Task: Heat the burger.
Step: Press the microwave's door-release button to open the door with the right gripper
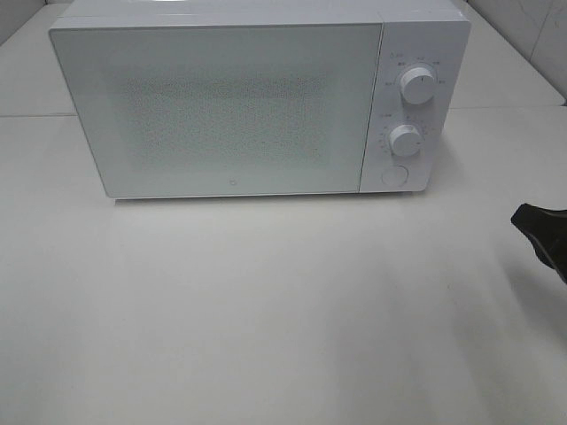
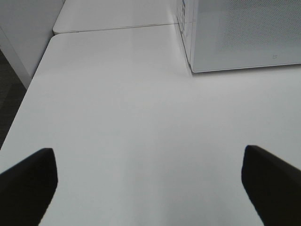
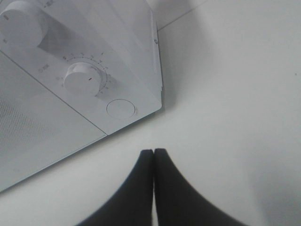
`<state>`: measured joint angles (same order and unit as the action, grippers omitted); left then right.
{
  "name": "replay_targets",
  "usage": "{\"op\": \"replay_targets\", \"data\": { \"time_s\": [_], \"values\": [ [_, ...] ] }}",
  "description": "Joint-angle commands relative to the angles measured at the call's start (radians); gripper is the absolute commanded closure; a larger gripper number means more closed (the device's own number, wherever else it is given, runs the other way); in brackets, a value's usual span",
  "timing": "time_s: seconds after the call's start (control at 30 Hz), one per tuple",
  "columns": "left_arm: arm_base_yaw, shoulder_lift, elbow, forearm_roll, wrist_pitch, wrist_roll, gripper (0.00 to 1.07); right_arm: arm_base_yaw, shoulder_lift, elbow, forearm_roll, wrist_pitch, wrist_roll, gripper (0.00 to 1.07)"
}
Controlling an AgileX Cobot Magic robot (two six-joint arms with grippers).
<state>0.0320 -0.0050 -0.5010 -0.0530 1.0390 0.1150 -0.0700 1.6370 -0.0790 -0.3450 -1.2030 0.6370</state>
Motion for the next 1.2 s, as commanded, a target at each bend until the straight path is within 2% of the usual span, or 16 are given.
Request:
{"op": "replay_targets", "data": {
  "time_s": [0.03, 0.17, 0.63, 0.73, 0.8, 0.83, 0.87, 0.9, 0.97, 1.0, 1.03, 1.13, 1.2],
  "values": [
    [0.003, -0.019, 0.005, -0.009, -0.007, -0.007, 0.07, -0.004, 0.001, -0.002, 0.030, -0.078, 0.183, 1.07],
    [0.003, -0.019, 0.005, -0.009, -0.007, -0.007, 0.07, -0.004, 0.001, -0.002, 0.052, -0.073, 0.244, 1.07],
    [0.003, -0.019, 0.005, -0.009, -0.007, -0.007, 0.07, -0.002, 0.034, -0.008, 0.010, -0.080, 0.568, 1.07],
    [0.003, -0.019, 0.005, -0.009, -0.007, -0.007, 0.07, 0.034, 0.034, -0.008, 0.031, -0.073, 0.617, 1.07],
    [0.003, -0.019, 0.005, -0.009, -0.007, -0.007, 0.07, 0.118, 0.034, -0.011, 0.116, -0.053, 0.636, 1.07],
    [0.003, -0.019, 0.005, -0.009, -0.007, -0.007, 0.07, 0.118, 0.034, -0.011, 0.116, -0.053, 0.636, 1.07],
    [0.003, -0.019, 0.005, -0.009, -0.007, -0.007, 0.07, 0.184, 0.039, -0.026, 0.190, -0.034, 0.643, 1.06],
    [0.003, -0.019, 0.005, -0.009, -0.007, -0.007, 0.07, 0.184, 0.039, -0.026, 0.190, -0.034, 0.643, 1.06],
    [0.003, -0.019, 0.005, -0.009, -0.007, -0.007, 0.07, 0.265, 0.057, -0.064, 0.269, -0.020, 0.643, 1.06],
    [0.003, -0.019, 0.005, -0.009, -0.007, -0.007, 0.07, 0.265, 0.057, -0.064, 0.269, -0.020, 0.643, 1.06],
    [0.003, -0.019, 0.005, -0.009, -0.007, -0.007, 0.07, 0.313, 0.079, -0.098, 0.298, -0.006, 0.658, 1.07],
    [0.003, -0.019, 0.005, -0.009, -0.007, -0.007, 0.07, 0.371, 0.138, -0.151, 0.329, 0.011, 0.724, 1.07],
    [0.003, -0.019, 0.005, -0.009, -0.007, -0.007, 0.07, 0.385, 0.156, -0.165, 0.336, 0.011, 0.739, 1.07]
  ]
}}
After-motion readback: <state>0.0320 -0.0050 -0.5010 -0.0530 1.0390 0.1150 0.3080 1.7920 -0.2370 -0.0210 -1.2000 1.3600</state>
